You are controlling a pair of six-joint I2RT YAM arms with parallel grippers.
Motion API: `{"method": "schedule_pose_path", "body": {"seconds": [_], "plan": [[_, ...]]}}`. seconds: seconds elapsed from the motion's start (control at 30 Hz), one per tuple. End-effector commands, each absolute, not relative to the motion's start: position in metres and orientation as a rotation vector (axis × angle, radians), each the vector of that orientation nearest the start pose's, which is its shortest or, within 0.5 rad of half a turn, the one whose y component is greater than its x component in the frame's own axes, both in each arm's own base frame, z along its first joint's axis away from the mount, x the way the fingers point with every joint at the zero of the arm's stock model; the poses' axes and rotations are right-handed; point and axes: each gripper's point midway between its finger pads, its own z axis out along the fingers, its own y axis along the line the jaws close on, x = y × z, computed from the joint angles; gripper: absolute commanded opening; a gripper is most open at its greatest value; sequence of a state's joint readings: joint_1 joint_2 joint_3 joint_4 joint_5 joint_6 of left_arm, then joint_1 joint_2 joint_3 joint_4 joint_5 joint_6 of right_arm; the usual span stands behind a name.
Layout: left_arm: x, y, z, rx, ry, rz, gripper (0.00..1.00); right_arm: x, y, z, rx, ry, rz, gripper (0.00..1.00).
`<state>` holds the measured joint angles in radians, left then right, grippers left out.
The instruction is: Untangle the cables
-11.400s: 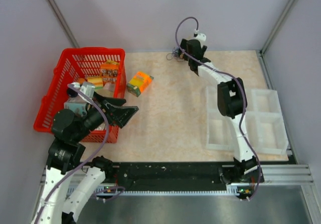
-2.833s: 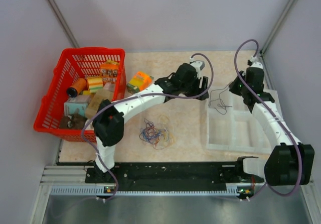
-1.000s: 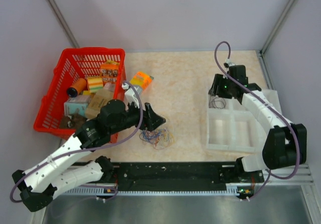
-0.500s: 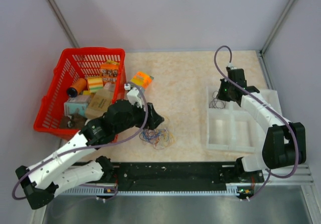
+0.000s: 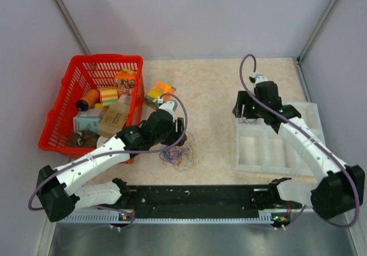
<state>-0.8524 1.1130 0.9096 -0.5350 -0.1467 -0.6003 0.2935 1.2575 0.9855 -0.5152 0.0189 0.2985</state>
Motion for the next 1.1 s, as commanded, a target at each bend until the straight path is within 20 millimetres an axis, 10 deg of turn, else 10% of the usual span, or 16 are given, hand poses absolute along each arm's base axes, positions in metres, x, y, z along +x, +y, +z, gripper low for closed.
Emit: {"method": "schedule_pose_path", "body": {"seconds": [0.0, 0.1, 0.37, 0.5, 0.53, 0.73, 0.9, 1.07], "plan": [[0.212, -0.245, 0.174, 0.198, 2.316, -0.643, 0.66, 0.281, 0.198, 0.19, -0.248, 2.272, 0.65, 0.65], [0.204, -0.252, 0.171, 0.197, 2.312, -0.724, 0.64, 0.242, 0.242, 0.155, -0.275, 2.38, 0.751, 0.64], [0.198, -0.283, 0.14, 0.216, 2.382, -0.87, 0.77, 0.228, 0.24, 0.083, -0.098, 2.438, 0.692, 0.54], [0.212, -0.288, 0.123, 0.198, 2.414, -0.799, 0.72, 0.226, 0.252, 0.082, -0.141, 2.442, 0.767, 0.14], [0.214, -0.287, 0.12, 0.193, 2.422, -0.775, 0.72, 0.228, 0.252, 0.091, -0.14, 2.416, 0.77, 0.02], [0.21, -0.276, 0.099, 0.144, 2.39, -0.78, 0.56, 0.239, 0.223, 0.207, -0.121, 2.13, 0.715, 0.0], [0.198, -0.267, 0.056, 0.106, 2.485, -0.744, 0.57, 0.198, 0.248, 0.345, -0.253, 1.834, 1.117, 0.0], [0.197, -0.257, 0.029, 0.039, 2.537, -0.674, 0.57, 0.184, 0.236, 0.434, -0.265, 1.656, 1.173, 0.0]]}}
